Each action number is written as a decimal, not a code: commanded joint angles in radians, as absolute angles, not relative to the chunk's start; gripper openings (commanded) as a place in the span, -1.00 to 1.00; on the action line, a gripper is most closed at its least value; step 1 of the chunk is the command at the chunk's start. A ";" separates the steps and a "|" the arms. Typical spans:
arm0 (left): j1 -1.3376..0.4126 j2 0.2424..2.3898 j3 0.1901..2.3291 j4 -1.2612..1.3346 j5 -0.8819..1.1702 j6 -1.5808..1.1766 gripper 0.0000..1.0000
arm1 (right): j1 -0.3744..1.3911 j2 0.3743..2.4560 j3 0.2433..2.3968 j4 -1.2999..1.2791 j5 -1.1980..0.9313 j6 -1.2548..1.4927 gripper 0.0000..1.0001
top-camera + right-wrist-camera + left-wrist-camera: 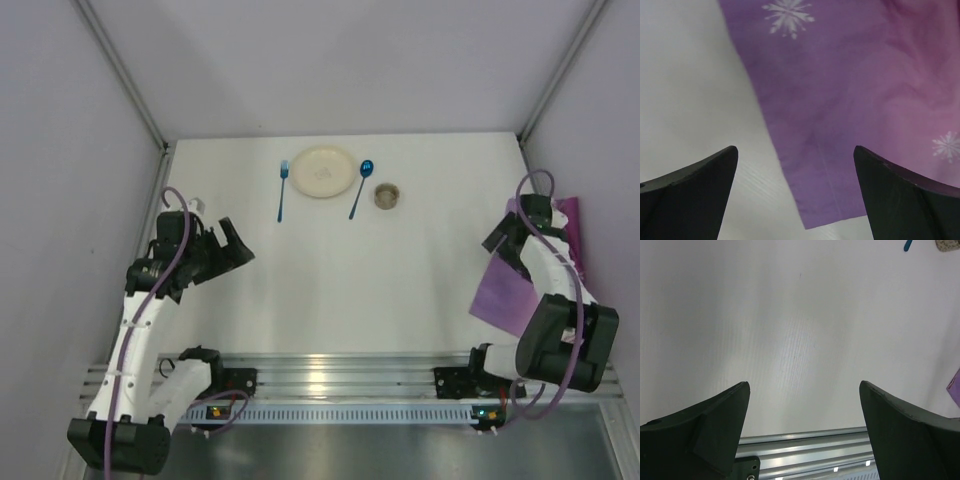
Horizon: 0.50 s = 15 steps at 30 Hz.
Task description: Set the dinner table for one person
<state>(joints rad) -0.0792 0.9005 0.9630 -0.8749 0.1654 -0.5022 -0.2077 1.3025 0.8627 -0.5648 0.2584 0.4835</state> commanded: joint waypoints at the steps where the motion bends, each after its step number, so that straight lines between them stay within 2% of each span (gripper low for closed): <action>1: -0.083 0.839 0.928 -0.856 0.229 -0.485 0.92 | -0.320 1.325 0.882 -0.693 0.296 0.480 0.99; 15: -0.109 0.818 0.922 -0.876 0.236 -0.482 0.87 | -0.357 1.542 0.894 -0.571 0.077 0.420 0.99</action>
<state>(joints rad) -0.1036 0.8337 0.9199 -0.8768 0.2382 -0.4950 -0.3557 1.5345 0.8577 -0.6281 0.1463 0.4370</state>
